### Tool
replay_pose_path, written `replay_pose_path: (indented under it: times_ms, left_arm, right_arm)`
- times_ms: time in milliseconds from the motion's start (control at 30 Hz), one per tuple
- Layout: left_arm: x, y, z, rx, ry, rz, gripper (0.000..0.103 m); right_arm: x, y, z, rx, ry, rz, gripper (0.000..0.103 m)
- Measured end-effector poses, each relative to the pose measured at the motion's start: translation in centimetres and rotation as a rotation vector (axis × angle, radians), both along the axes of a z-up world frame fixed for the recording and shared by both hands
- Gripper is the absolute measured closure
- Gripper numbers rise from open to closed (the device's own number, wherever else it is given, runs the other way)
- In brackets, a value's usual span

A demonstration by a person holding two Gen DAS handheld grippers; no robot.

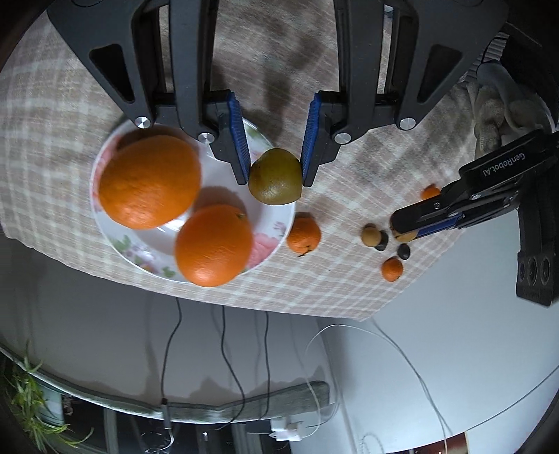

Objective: Organize fruits
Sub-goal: 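Carry the brown kiwi in the left tool over the plate while the right tool carries a green kiwi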

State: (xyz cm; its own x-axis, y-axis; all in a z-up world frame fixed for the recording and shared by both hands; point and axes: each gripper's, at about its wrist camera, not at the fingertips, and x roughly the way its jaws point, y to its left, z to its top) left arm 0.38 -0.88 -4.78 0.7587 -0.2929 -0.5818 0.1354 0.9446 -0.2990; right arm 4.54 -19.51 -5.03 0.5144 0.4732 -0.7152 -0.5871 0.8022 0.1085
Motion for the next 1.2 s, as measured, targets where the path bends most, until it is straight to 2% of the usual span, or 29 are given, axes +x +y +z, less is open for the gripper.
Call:
replay_pose_path:
  times_ms: [433,767,1200]
  left_arm:
    - [3.1,-4.0,-0.5,-0.032,0.012,-0.113,0.078]
    - [4.4,-5.3,-1.2,-0.028,0.041,-0.140,0.078]
    - [4.9,-6.3,-1.1,0.005,0.039,-0.155,0.078]
  right_arm:
    - [-0.5,-1.5,-0.1,-0.026,-0.027,-0.047,0.072]
    - [-0.2,-1.6,-0.4,-0.029,-0.024,-0.044,0.072]
    - [-0.2,-1.3,-0.8,-0.054,-0.034,-0.041,0.072]
